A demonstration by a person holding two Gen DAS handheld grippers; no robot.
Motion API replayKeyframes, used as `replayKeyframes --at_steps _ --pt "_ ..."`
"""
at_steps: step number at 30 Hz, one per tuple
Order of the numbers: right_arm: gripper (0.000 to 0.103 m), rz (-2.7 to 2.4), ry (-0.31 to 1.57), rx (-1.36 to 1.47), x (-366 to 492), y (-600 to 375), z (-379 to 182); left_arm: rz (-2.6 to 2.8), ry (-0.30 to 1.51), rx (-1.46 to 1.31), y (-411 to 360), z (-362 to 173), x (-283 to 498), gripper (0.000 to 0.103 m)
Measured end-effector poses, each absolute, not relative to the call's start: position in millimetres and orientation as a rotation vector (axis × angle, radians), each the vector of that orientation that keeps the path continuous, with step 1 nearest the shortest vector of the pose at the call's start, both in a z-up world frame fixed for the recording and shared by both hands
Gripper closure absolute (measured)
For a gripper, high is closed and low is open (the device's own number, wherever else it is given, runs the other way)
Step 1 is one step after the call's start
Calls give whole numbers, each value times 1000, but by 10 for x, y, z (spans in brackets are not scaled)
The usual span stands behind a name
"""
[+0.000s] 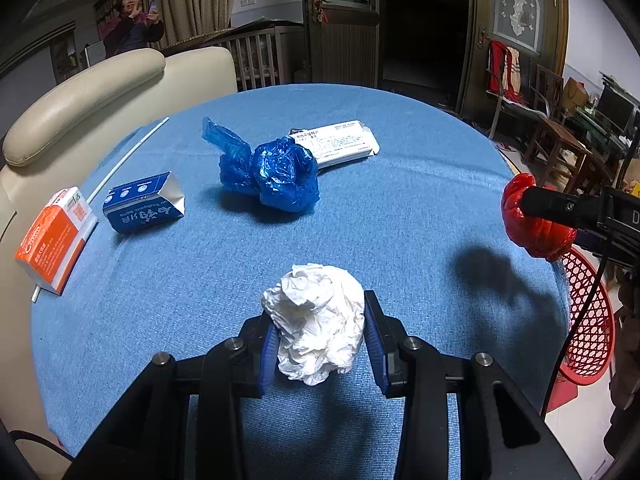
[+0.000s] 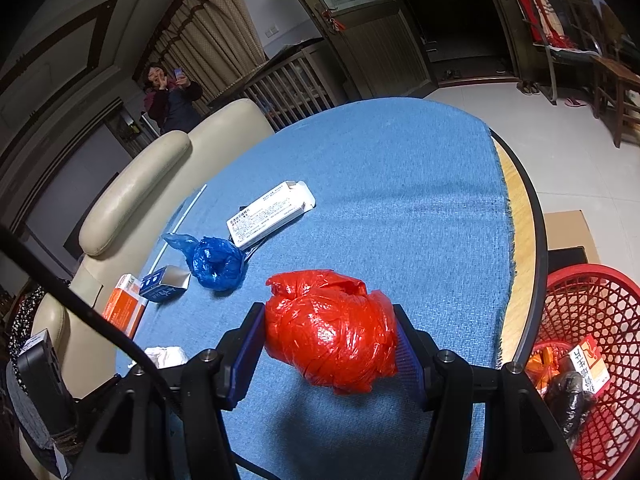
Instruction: Collect trash
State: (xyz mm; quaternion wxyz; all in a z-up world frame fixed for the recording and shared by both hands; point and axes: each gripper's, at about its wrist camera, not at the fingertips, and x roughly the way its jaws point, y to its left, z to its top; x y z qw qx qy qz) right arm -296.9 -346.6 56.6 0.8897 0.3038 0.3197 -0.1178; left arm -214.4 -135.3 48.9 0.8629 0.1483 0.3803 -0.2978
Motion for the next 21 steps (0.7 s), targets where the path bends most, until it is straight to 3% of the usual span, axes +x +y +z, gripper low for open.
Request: replayKeyframes --at_steps 21 --pt "40 -254 635 647 -3047 -3489 619 -632 783 314 -1355 509 -2181 63"
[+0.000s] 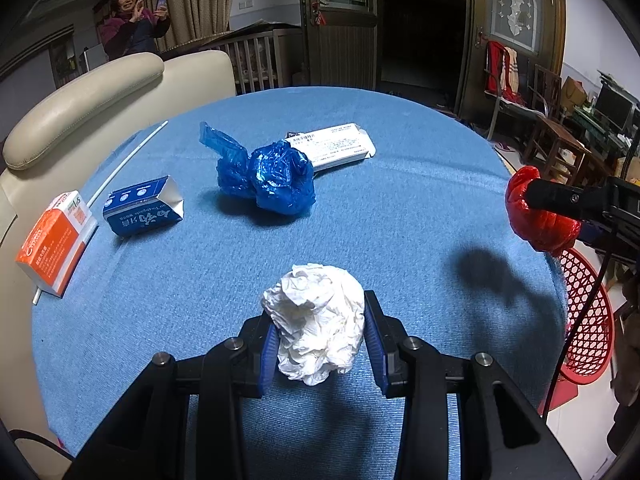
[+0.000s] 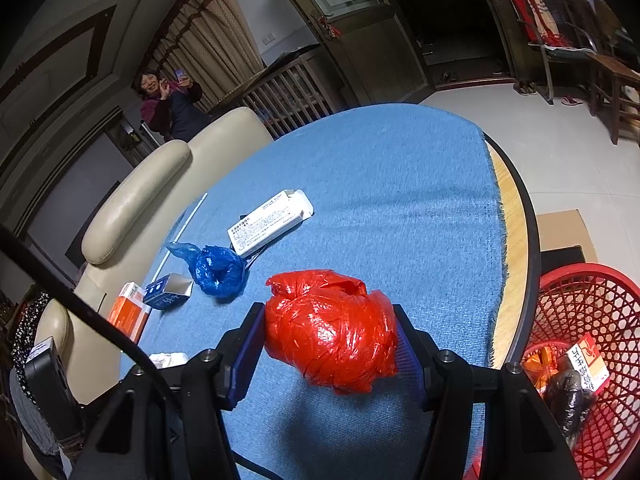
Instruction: Collect trash
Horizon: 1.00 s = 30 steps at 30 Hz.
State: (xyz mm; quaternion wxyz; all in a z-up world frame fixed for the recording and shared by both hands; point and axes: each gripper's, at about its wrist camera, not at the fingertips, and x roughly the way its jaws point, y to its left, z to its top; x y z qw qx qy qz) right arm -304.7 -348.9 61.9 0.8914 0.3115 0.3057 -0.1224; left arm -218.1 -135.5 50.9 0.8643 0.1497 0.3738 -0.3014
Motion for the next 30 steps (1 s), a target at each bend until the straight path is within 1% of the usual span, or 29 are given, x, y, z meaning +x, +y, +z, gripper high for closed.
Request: replayKeyframes --at_steps 30 --pt "40 -257 605 652 -3178 -3490 722 -647 750 318 -1360 612 -2277 63"
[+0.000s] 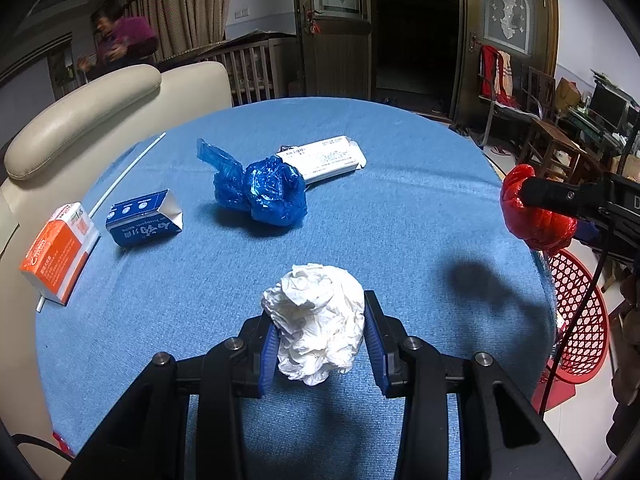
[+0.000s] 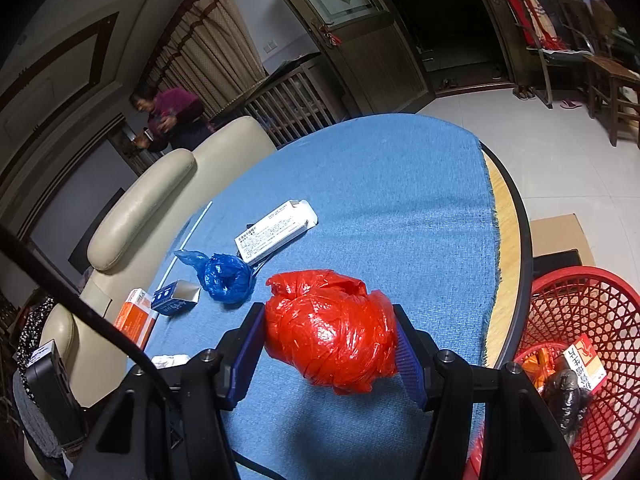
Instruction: Collect trash
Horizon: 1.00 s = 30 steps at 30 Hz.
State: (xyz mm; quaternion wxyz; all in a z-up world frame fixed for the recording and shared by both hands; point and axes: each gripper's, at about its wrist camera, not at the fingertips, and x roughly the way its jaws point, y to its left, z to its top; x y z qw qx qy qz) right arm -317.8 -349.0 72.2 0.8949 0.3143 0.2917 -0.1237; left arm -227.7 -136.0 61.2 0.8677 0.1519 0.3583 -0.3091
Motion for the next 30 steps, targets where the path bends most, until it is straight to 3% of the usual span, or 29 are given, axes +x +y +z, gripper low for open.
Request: replayKeyframes --at_steps 18,30 --pt "40 -265 593 638 -3229 -3462 803 -653 724 300 -1320 710 -2292 63" --pt "40 -409 582 696 -3838 -3834 650 -742 698 338 -1650 810 -2474 63"
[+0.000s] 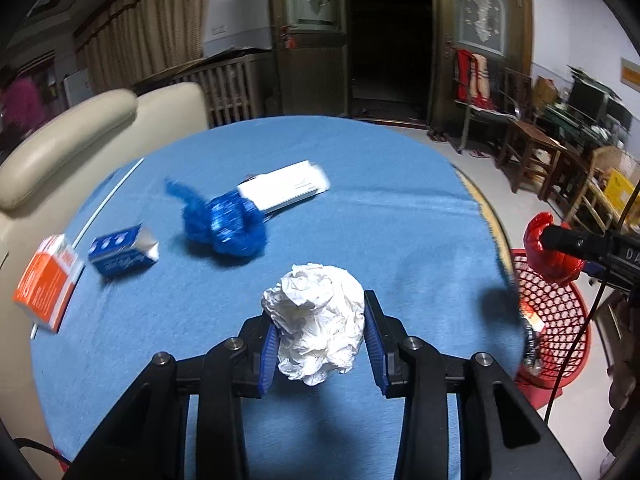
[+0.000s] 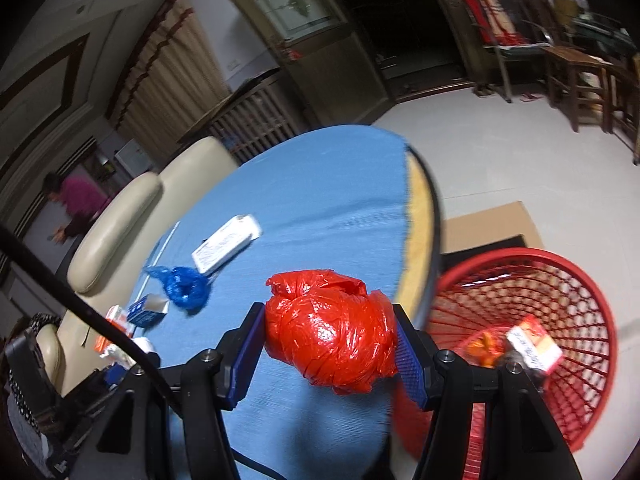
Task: Collect trash
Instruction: 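Drop the red bag into the basket with the right gripper while the left carries the tissue over, then open the left gripper over the basket to drop the tissue ball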
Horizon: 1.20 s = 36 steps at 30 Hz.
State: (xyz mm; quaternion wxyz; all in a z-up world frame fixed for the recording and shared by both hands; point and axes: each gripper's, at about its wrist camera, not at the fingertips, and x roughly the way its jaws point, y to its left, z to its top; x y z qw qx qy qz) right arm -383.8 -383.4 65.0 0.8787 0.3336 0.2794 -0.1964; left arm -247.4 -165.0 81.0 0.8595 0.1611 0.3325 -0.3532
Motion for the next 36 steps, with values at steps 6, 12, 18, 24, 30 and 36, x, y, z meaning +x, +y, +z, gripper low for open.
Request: replayKeyframes --at_steps 6,12,18,24,30,36 --pt "40 -521 571 727 -4284 -4117 543 -848 677 369 -2024 911 -2706 63" --pt "40 -616 575 785 -4691 -4386 351 -960 669 399 -2407 966 -2996 63" --pt "40 -657 593 826 -4886 -4534 140 -1031 653 437 -2701 991 -3230 63" --pt "40 -667 600 857 -4960 -4637 -7 -1073 651 472 -2923 959 -3380 63" --pt "25 -684 618 899 -4967 -4758 -111 -1109 654 494 -3098 929 -3492 63" --pt "25 -711 579 900 -5077 -4818 -67 -1145 668 513 -3241 873 -3559 63"
